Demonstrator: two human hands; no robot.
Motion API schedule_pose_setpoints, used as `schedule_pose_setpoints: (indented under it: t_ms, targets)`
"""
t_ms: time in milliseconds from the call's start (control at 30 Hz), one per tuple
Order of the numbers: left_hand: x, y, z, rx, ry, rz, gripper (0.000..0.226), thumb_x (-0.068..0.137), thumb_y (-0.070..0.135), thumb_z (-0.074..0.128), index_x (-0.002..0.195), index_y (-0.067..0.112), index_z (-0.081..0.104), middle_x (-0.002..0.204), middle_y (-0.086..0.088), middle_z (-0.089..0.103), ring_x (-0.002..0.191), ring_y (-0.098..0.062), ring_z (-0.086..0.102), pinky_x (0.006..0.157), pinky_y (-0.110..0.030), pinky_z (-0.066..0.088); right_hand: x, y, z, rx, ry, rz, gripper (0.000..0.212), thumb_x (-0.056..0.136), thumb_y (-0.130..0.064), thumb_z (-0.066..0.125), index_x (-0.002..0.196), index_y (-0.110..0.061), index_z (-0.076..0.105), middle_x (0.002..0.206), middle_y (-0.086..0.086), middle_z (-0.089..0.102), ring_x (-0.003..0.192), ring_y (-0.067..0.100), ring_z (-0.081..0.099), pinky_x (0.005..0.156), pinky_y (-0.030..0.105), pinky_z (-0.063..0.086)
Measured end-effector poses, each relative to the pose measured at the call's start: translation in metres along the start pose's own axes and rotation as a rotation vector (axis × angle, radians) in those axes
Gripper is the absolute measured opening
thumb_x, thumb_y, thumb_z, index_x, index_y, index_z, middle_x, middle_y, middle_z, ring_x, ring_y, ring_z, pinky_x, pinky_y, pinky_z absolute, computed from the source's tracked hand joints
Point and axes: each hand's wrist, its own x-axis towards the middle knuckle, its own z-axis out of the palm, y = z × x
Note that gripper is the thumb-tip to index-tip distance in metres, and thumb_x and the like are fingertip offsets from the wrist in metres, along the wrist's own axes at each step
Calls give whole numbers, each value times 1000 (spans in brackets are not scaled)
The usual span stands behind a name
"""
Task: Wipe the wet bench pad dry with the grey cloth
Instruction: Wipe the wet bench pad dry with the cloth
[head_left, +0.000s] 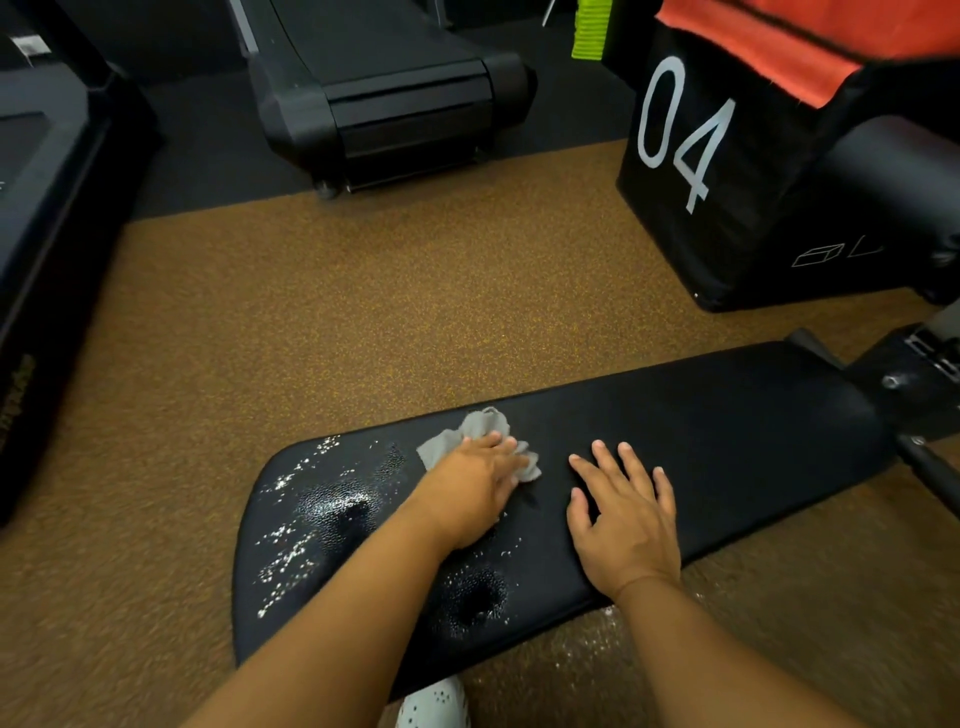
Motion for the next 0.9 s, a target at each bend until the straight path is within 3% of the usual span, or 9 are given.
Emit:
schedule_pose_setpoints:
  t_ms: [67, 133, 333, 500, 667, 733, 833, 900]
  targets:
    - [-5, -8, -1, 110, 16, -49, 58, 95, 49, 39, 148, 36, 21, 159, 1, 6, 146, -20, 2, 118, -38, 5, 0, 0, -1, -7, -10, -4, 53, 87, -48, 22, 132, -38, 49, 148, -11, 38, 143, 14, 21, 116, 45, 10]
    - [-6, -5, 0, 151, 34, -205, 78, 87, 65, 37, 150, 35, 0, 158, 0, -13, 145, -24, -14, 117, -48, 1, 1, 0, -1, -12, -10, -4, 52, 88, -48, 23, 132, -38, 48, 148, -11, 38, 143, 14, 20, 116, 46, 10]
    - [1, 19, 27, 79, 13, -427, 71, 94, 59, 26, 151, 24, 1, 156, -11, -20, 145, -31, -12, 115, -52, 0, 0, 0, 0, -9, -4, 1, 51, 87, -47, 24, 131, -38, 49, 147, -10, 40, 142, 15, 21, 116, 46, 11]
    - [8, 15, 25, 95, 72, -385, 50, 102, 36, 24, 149, 18, 20, 159, -10, 8, 145, -31, 3, 116, -48, 5, 0, -1, -1, 2, -2, 3, 51, 87, -47, 24, 130, -38, 50, 147, -10, 40, 142, 15, 22, 116, 46, 11]
    - [-23, 19, 26, 196, -20, -57, 51, 101, 33, 16, 149, 16, 21, 159, -5, 12, 146, -23, 3, 117, -36, 1, 0, -1, -3, 6, -7, -2, 54, 86, -48, 21, 132, -37, 49, 148, -9, 39, 142, 15, 21, 116, 46, 10]
    - [-28, 7, 25, 196, 16, -83, 49, 103, 28, 26, 149, 15, 19, 159, -6, 10, 146, -23, 4, 117, -35, 1, 0, -1, -3, 9, -8, -5, 54, 86, -48, 21, 132, -37, 49, 148, -9, 39, 142, 15, 21, 116, 46, 10]
    - [-21, 7, 17, -34, 176, -284, 47, 101, 26, 31, 146, 10, 30, 156, -9, 22, 144, -25, 15, 116, -40, 13, 1, -1, -3, 9, -11, -7, 53, 87, -47, 22, 132, -37, 49, 148, -9, 39, 142, 15, 21, 116, 46, 10]
    - [-18, 29, 16, -108, 162, -245, 47, 101, 25, 33, 144, 8, 33, 154, -11, 26, 143, -27, 18, 116, -41, 14, 0, 0, -2, 6, -7, -7, 53, 87, -47, 23, 131, -37, 49, 148, -9, 40, 142, 16, 22, 116, 46, 11]
